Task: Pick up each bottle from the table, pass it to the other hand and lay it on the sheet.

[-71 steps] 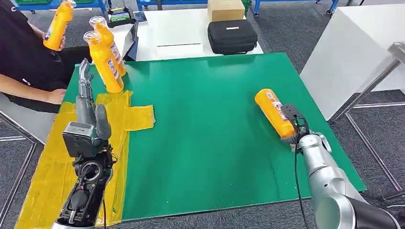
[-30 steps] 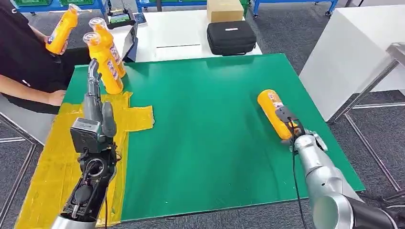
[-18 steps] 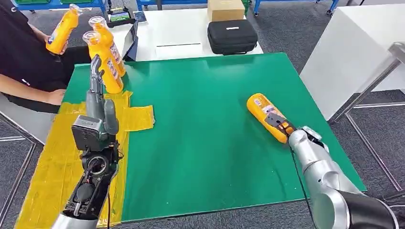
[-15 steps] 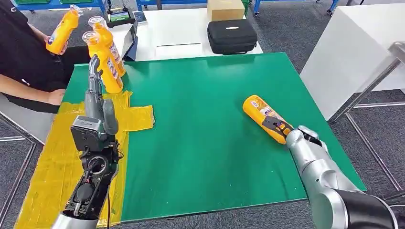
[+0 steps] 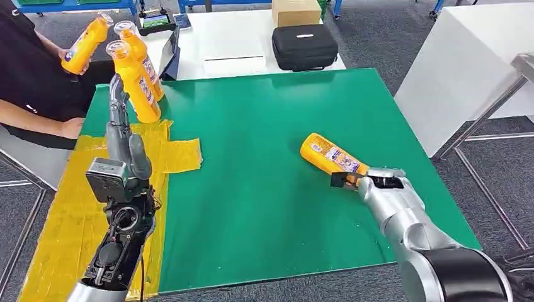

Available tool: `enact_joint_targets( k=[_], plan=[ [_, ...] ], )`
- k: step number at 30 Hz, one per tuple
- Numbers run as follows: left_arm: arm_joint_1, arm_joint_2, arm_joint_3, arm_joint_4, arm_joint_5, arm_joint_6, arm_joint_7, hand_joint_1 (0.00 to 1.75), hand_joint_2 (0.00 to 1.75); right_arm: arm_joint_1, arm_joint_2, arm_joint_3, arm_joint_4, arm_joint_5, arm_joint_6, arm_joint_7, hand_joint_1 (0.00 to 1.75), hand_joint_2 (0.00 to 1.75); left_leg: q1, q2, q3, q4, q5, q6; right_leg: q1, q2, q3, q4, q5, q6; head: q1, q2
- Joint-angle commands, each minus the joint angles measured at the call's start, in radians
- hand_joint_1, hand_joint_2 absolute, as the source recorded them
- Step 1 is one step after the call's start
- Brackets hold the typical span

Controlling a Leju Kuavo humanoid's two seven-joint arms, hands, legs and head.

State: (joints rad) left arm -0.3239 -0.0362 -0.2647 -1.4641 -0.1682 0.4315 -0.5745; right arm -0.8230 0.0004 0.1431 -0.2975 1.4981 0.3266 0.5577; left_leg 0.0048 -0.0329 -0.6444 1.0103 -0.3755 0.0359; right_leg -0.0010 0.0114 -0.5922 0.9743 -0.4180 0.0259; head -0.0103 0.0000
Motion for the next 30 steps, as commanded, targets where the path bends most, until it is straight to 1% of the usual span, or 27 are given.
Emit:
enact_joint_targets(
  k=[1,5,6,7,8,9,12,15,22,26,30],
  plan=[
    [-0.061,0.029,-0.019,0.108,0.028,0.004,-0.023,0.0,0.0,0.035,0.039,0.166,0.073,0.066,0.003,-0.042,1.75,1.75,0.0,0.002,0.002,-0.001,0.0,-0.002,0.001,0.0,0.002,-0.001,0.0,-0.001,0.0,0.0],
    [-0.065,0.028,-0.026,0.114,0.032,0.005,-0.024,0.0,0.0,0.038,0.024,0.165,0.071,0.064,-0.013,-0.048,1.75,1.75,0.0,0.002,0.002,-0.002,0.001,-0.002,0.001,-0.003,0.002,-0.002,0.0,-0.001,0.0,0.0],
    [-0.063,0.029,-0.026,0.114,0.035,0.007,-0.026,0.0,0.0,0.036,0.02,0.169,0.07,0.067,-0.016,-0.049,0.44,1.75,0.001,0.001,0.002,-0.001,0.001,-0.001,0.001,-0.003,0.002,-0.001,0.0,-0.001,0.0,0.0],
    [-0.063,0.029,-0.026,0.114,0.036,0.007,-0.026,0.0,0.0,0.035,0.018,0.169,0.07,0.067,-0.015,-0.049,0.44,1.75,0.0,0.001,0.002,-0.002,0.001,-0.002,0.0,-0.004,0.002,-0.002,0.0,-0.001,0.0,0.0],
    [-0.063,0.031,-0.027,0.114,0.038,0.008,-0.027,0.0,0.0,0.033,0.017,0.17,0.07,0.068,-0.018,-0.054,0.0,1.75,0.0,0.001,0.002,-0.001,0.001,-0.002,0.0,-0.003,0.002,-0.002,0.0,-0.001,0.0,0.0],
    [-0.067,0.032,-0.028,0.116,0.041,0.008,-0.028,0.0,0.0,0.031,0.018,0.162,0.071,0.058,-0.022,-0.061,0.0,0.0,0.0,0.001,0.002,-0.001,0.0,-0.001,0.001,-0.002,0.002,-0.001,0.0,-0.001,0.0,0.0],
    [-0.071,0.032,-0.03,0.118,0.045,0.008,-0.028,0.0,0.0,0.032,0.012,0.169,0.07,0.063,-0.018,-0.067,0.0,0.0,0.0,0.002,0.001,-0.001,0.001,-0.002,0.0,-0.003,0.001,0.0,0.0,-0.001,0.0,0.0],
    [-0.071,0.032,-0.03,0.118,0.045,0.008,-0.028,0.0,0.0,0.032,0.012,0.169,0.07,0.063,-0.018,-0.067,0.0,0.0,0.0,0.0,0.001,-0.001,0.0,-0.001,0.001,-0.003,0.002,-0.001,0.0,-0.001,0.0,0.0],
    [-0.077,0.033,-0.032,0.118,0.049,0.008,-0.028,0.0,0.0,0.035,0.01,0.17,0.07,0.062,-0.014,-0.074,0.0,0.0,0.0,0.003,0.002,-0.001,0.0,-0.002,0.0,-0.001,0.002,-0.001,0.001,-0.001,0.0,0.0],
    [-0.082,0.037,-0.033,0.12,0.052,0.008,-0.028,0.0,0.0,0.044,0.009,0.171,0.067,0.061,-0.025,-0.073,0.0,0.0,0.001,0.004,0.002,-0.001,0.0,-0.002,0.001,0.0,0.001,-0.001,0.002,-0.003,0.0,0.0],
    [-0.077,0.041,-0.035,0.112,0.054,0.009,-0.027,0.0,0.0,0.051,0.013,0.149,0.055,0.037,-0.065,-0.086,0.0,0.0,0.001,0.006,0.003,-0.001,0.001,-0.003,0.001,0.002,0.001,-0.002,0.003,-0.004,0.0,0.0]
  ],
)
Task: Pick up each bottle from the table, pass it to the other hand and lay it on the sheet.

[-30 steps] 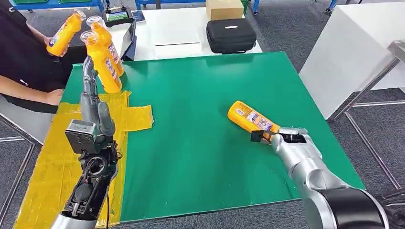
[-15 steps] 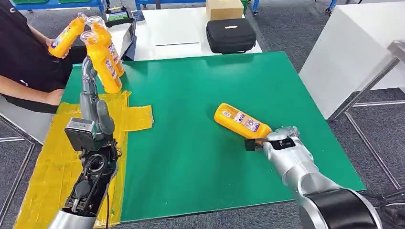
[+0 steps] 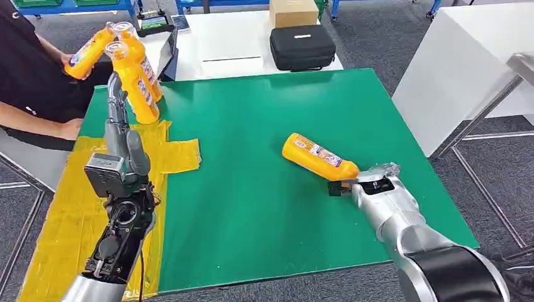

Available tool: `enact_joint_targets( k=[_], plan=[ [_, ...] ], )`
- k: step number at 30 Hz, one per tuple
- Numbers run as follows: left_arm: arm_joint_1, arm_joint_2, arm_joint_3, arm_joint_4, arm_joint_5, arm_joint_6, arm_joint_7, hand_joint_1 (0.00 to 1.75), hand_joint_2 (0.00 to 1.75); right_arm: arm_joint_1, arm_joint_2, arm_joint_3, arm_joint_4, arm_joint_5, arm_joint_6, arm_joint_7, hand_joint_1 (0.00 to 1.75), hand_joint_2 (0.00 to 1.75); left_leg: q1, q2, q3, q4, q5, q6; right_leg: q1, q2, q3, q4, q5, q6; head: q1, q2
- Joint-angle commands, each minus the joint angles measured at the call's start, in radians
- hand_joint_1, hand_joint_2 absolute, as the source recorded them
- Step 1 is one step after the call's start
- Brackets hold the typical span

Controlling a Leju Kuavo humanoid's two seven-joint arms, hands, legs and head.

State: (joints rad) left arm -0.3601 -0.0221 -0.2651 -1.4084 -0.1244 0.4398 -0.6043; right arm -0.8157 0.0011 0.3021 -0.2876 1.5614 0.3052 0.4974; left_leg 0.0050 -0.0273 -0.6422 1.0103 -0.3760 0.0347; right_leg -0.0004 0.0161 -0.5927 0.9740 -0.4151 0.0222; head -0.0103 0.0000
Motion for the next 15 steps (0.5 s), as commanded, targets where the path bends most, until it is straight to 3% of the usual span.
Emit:
enact_joint_targets(
  k=[1,7,8,11,15],
  plan=[
    [-0.038,0.029,-0.034,0.05,0.011,0.002,0.003,0.0,0.0,0.038,0.019,-0.035,0.039,-0.055,-0.074,-0.049,0.0,0.0,0.0,0.0,0.001,-0.001,0.001,-0.001,0.001,-0.002,0.001,-0.001,0.0,0.0,0.0,0.0],
    [0.017,0.05,0.007,-0.019,-0.012,0.019,0.018,0.0,0.0,-0.052,0.019,-0.067,-0.057,-0.144,-0.182,-0.133,0.0,0.0,-0.001,0.003,-0.003,0.0,0.002,-0.001,-0.001,0.001,-0.003,0.002,0.002,0.0,0.0,0.0],
    [0.033,0.057,0.023,-0.043,-0.02,0.02,0.027,0.0,0.0,-0.076,0.01,-0.064,-0.111,-0.178,-0.172,-0.203,0.0,0.0,-0.001,0.006,-0.004,0.001,0.002,-0.001,-0.001,0.003,-0.005,0.002,0.003,0.0,0.0,0.0],
    [0.101,0.071,0.087,-0.111,-0.038,0.018,0.033,0.0,0.0,-0.112,-0.068,0.032,-0.4,-0.336,0.009,-0.33,0.0,0.0,-0.002,0.01,-0.008,0.003,0.0,-0.002,-0.002,0.005,-0.009,0.006,0.001,0.001,0.0,0.0],
    [0.192,0.067,0.148,-0.191,-0.059,0.002,0.012,0.0,0.0,-0.12,-0.27,0.194,-0.782,-0.57,0.145,-0.248,0.0,0.0,-0.004,0.005,-0.016,0.003,0.003,0.0,-0.003,0.003,-0.016,0.008,0.002,0.002,-0.001,0.0]
  ],
)
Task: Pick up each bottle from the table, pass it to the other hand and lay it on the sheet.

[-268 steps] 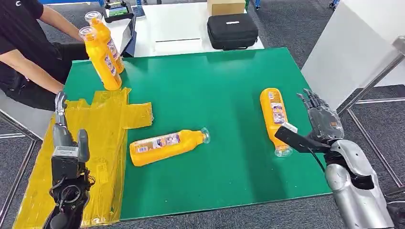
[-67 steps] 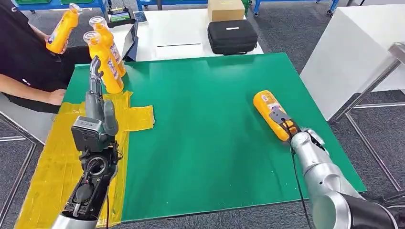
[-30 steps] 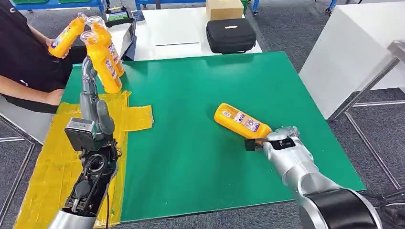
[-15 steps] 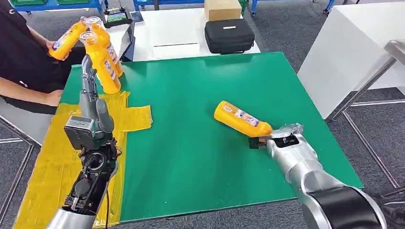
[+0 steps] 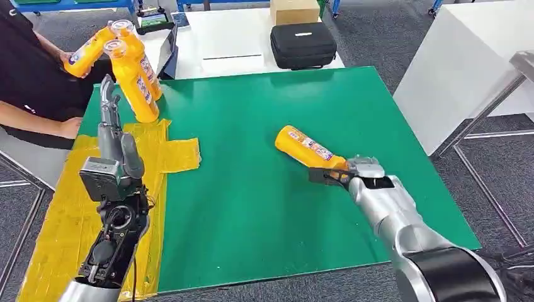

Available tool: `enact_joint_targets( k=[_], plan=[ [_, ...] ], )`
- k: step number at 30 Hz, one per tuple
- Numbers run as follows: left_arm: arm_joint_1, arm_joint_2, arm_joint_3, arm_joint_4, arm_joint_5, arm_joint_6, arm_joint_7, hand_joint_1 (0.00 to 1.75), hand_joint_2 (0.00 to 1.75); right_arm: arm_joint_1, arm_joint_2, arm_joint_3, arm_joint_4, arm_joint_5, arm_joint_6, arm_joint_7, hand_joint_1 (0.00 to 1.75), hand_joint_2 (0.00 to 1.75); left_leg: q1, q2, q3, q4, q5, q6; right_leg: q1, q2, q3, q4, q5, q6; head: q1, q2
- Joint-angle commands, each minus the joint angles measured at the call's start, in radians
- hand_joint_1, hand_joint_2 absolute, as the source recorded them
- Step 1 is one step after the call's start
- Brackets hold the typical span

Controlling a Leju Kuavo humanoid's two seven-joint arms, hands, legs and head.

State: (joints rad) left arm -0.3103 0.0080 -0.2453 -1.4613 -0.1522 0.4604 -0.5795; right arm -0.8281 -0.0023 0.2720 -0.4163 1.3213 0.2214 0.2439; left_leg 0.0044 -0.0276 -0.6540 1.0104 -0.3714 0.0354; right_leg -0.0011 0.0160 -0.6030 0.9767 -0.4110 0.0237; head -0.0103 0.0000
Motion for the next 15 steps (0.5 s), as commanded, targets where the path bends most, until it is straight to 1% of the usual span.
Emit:
enact_joint_targets(
  k=[1,2,3,4,5,6,7,8,10,11,13,14,15],
  plan=[
    [0.144,0.036,0.128,-0.138,-0.031,-0.019,-0.013,0.0,0.0,-0.104,-0.274,0.225,-0.657,-0.332,0.23,0.007,0.0,0.0,-0.003,0.003,-0.005,0.002,-0.001,0.0,-0.003,0.0,-0.007,0.004,-0.002,0.001,-0.001,0.0],
    [0.142,0.033,0.127,-0.138,-0.033,-0.018,-0.014,0.0,0.0,-0.095,-0.281,0.235,-0.662,-0.342,0.223,0.01,0.0,0.0,-0.002,0.0,-0.005,0.001,0.001,0.0,-0.002,-0.002,-0.006,0.002,-0.001,0.001,-0.001,0.0],
    [0.134,0.032,0.125,-0.132,-0.034,-0.017,-0.014,0.0,0.0,-0.096,-0.279,0.246,-0.651,-0.35,0.199,0.022,0.0,0.0,-0.002,0.001,-0.003,0.005,-0.003,-0.001,-0.002,-0.004,-0.004,0.005,-0.006,0.001,-0.001,0.0],
    [0.128,0.028,0.128,-0.131,-0.034,-0.013,-0.014,0.0,0.0,-0.098,-0.293,0.247,-0.67,-0.353,0.149,0.036,0.0,0.0,-0.001,-0.004,-0.007,0.002,0.0,0.001,0.0,-0.006,-0.006,0.001,-0.002,0.001,0.0,0.0],
    [0.124,0.026,0.129,-0.133,-0.034,-0.016,-0.01,0.0,0.0,-0.102,-0.311,0.256,-0.689,-0.37,0.148,0.04,0.0,0.0,0.0,-0.005,-0.008,0.001,0.001,0.002,0.0,-0.006,-0.007,0.0,-0.001,0.0,0.0,0.0],
    [0.136,0.021,0.135,-0.148,-0.039,-0.013,-0.009,0.0,0.0,-0.101,-0.344,0.258,-0.724,-0.383,0.141,0.046,0.0,0.0,-0.001,-0.003,-0.005,0.003,-0.002,0.001,0.0,-0.007,-0.002,0.002,-0.005,0.001,0.0,0.0],
    [0.143,0.014,0.142,-0.162,-0.044,-0.012,-0.005,0.0,0.0,-0.116,-0.378,0.263,-0.745,-0.404,0.144,0.057,0.0,0.0,-0.001,-0.007,-0.008,0.002,0.0,0.001,-0.001,-0.008,-0.006,0.002,-0.003,0.001,0.0,0.0],
    [0.14,0.011,0.145,-0.173,-0.046,-0.017,0.001,0.0,0.0,-0.142,-0.405,0.259,-0.754,-0.43,0.157,0.061,0.0,0.0,-0.001,-0.006,-0.008,0.003,-0.001,0.001,-0.001,-0.008,-0.005,0.002,-0.004,0.001,0.0,0.0],
    [0.151,0.0,0.153,-0.195,-0.056,-0.026,0.01,0.0,0.0,-0.16,-0.454,0.264,-0.773,-0.467,0.165,0.071,0.0,0.0,-0.003,-0.007,-0.012,0.003,0.001,0.001,-0.002,-0.008,-0.01,0.002,-0.002,0.001,-0.001,0.0],
    [0.154,-0.002,0.153,-0.199,-0.059,-0.026,0.011,0.0,0.0,-0.161,-0.461,0.266,-0.775,-0.473,0.164,0.07,0.0,0.0,-0.003,-0.009,-0.012,0.002,0.001,0.002,-0.003,-0.01,-0.01,0.002,-0.002,0.001,-0.001,0.0],
    [0.155,-0.002,0.154,-0.199,-0.059,-0.026,0.011,0.0,0.0,-0.156,-0.459,0.269,-0.775,-0.473,0.164,0.07,0.0,0.0,-0.003,-0.009,-0.01,0.004,0.0,0.001,-0.002,-0.012,-0.006,0.003,-0.005,0.001,0.0,0.0],
    [0.155,-0.002,0.154,-0.197,-0.059,-0.026,0.011,0.0,0.0,-0.155,-0.457,0.271,-0.774,-0.474,0.163,0.071,0.0,0.0,-0.002,-0.011,-0.012,0.001,0.002,0.003,-0.002,-0.012,-0.008,0.001,-0.002,0.001,0.0,0.0],
    [0.153,-0.003,0.155,-0.194,-0.06,-0.026,0.011,0.0,0.0,-0.154,-0.455,0.275,-0.772,-0.475,0.16,0.074,0.0,0.0,-0.002,-0.009,-0.009,0.002,0.001,0.003,-0.002,-0.012,-0.006,0.001,-0.003,0.001,0.0,0.0]
  ],
)
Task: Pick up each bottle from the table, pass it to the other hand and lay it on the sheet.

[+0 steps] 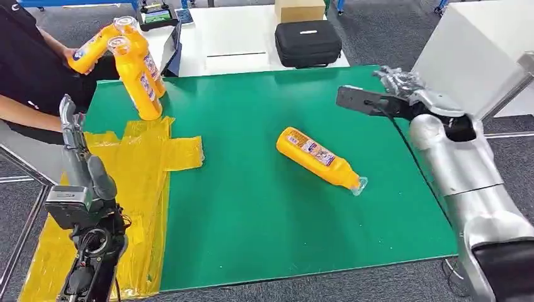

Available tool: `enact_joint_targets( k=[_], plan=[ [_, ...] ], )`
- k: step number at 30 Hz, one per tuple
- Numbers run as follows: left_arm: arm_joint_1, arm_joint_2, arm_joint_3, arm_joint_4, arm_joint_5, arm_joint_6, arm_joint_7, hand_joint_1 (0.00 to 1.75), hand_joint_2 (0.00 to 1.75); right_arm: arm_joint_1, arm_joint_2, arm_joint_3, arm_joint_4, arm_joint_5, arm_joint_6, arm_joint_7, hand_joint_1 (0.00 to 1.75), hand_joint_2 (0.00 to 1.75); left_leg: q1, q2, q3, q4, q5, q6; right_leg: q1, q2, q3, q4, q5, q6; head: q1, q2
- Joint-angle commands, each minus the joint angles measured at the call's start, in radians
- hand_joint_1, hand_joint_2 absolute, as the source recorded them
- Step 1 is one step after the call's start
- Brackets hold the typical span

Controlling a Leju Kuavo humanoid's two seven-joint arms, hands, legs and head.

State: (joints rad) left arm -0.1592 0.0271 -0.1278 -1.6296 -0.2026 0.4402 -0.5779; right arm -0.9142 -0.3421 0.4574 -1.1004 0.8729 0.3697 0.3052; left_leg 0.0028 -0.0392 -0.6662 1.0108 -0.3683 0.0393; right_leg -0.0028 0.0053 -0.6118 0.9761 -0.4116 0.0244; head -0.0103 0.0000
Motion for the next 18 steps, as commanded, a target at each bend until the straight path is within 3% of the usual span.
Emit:
enact_joint_targets(
  k=[1,4,7,10,11,15,18],
  plan=[
    [0.002,-0.022,0.037,-0.026,-0.01,-0.006,0.009,0.0,0.0,-0.068,-0.115,0.089,-0.088,-0.026,0.011,0.012,0.0,0.0,-0.001,0.004,0.002,0.001,-0.002,-0.001,0.0,0.001,0.002,0.001,-0.002,0.0,0.0,0.0],
    [-0.004,-0.023,0.036,-0.021,-0.009,-0.012,0.008,0.0,0.0,-0.073,-0.108,0.095,-0.081,-0.03,-0.001,0.026,0.0,0.0,-0.001,0.004,0.002,0.001,-0.001,-0.001,0.0,0.001,0.001,0.001,-0.001,0.0,0.0,0.0],
    [-0.001,-0.032,0.029,-0.03,-0.016,-0.019,0.01,0.0,0.0,-0.022,-0.11,0.046,-0.109,-0.049,-0.107,0.041,0.0,0.0,0.0,0.003,0.001,0.001,-0.001,-0.001,0.0,0.0,0.001,0.001,-0.001,0.0,0.0,0.0],
    [-0.027,-0.041,0.003,-0.006,-0.017,-0.025,0.01,0.0,0.0,0.003,-0.04,0.005,-0.014,-0.072,-0.204,-0.048,0.0,0.0,0.0,0.003,0.004,0.0,-0.001,-0.001,0.001,0.0,0.004,-0.001,-0.001,0.0,0.0,0.0],
    [-0.049,-0.046,-0.01,0.011,-0.017,-0.027,0.013,0.0,0.0,0.001,0.006,-0.014,0.084,-0.089,-0.223,-0.061,0.0,1.75,0.0,0.003,0.003,0.0,-0.001,-0.001,0.001,0.0,0.003,-0.001,0.0,0.0,0.0,0.0],
    [-0.101,-0.056,-0.048,0.051,-0.015,-0.03,0.028,0.0,0.0,-0.057,0.167,-0.001,0.431,-0.071,-0.327,-0.114,0.0,1.75,0.001,0.008,0.007,-0.001,-0.001,-0.002,0.002,0.004,0.006,-0.002,0.001,0.0,0.0,0.0],
    [-0.119,-0.059,-0.064,0.056,-0.019,-0.037,0.044,0.0,0.0,-0.08,0.246,0.001,0.581,-0.077,-0.349,-0.137,0.0,1.75,0.001,0.008,0.006,-0.001,-0.001,-0.002,0.002,0.004,0.005,-0.001,0.001,0.0,0.0,0.0]
  ],
)
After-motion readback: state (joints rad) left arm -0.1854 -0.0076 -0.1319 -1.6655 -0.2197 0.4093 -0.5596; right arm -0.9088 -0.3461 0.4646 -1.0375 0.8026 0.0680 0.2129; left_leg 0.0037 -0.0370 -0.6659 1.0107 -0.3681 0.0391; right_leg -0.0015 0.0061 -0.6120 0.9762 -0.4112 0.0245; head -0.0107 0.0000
